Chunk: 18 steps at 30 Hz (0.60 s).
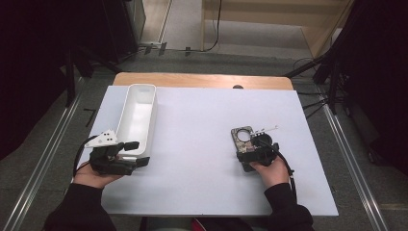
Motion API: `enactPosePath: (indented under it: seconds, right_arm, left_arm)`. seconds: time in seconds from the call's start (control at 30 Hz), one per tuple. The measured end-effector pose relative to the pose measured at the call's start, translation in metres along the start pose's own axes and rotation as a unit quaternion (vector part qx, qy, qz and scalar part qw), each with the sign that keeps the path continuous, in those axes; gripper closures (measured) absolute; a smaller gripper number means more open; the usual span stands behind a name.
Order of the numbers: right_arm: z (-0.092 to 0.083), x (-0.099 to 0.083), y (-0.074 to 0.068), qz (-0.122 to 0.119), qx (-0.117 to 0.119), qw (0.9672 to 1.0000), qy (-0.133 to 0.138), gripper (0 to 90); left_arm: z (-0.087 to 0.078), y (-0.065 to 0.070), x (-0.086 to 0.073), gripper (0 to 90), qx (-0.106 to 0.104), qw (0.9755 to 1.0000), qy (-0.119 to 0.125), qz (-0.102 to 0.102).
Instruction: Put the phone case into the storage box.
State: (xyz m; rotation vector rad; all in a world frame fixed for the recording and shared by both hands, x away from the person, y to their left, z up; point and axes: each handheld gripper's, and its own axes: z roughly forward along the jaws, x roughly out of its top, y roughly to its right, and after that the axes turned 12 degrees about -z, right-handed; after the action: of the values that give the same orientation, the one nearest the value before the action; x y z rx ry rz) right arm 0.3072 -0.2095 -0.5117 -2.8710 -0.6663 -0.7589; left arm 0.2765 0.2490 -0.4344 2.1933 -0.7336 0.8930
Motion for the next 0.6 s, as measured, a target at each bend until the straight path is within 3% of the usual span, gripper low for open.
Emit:
enactPosePath:
  seconds: [0.6]
  right_arm:
    - [0.0006, 0.0004, -0.0076, -0.008, -0.029, 0.9995, -0.009, 6.5]
  left_arm:
    - [-0.0003, 0.0004, 0.0006, 24.6, 0.004, 1.0000, 0.005, -0.002]
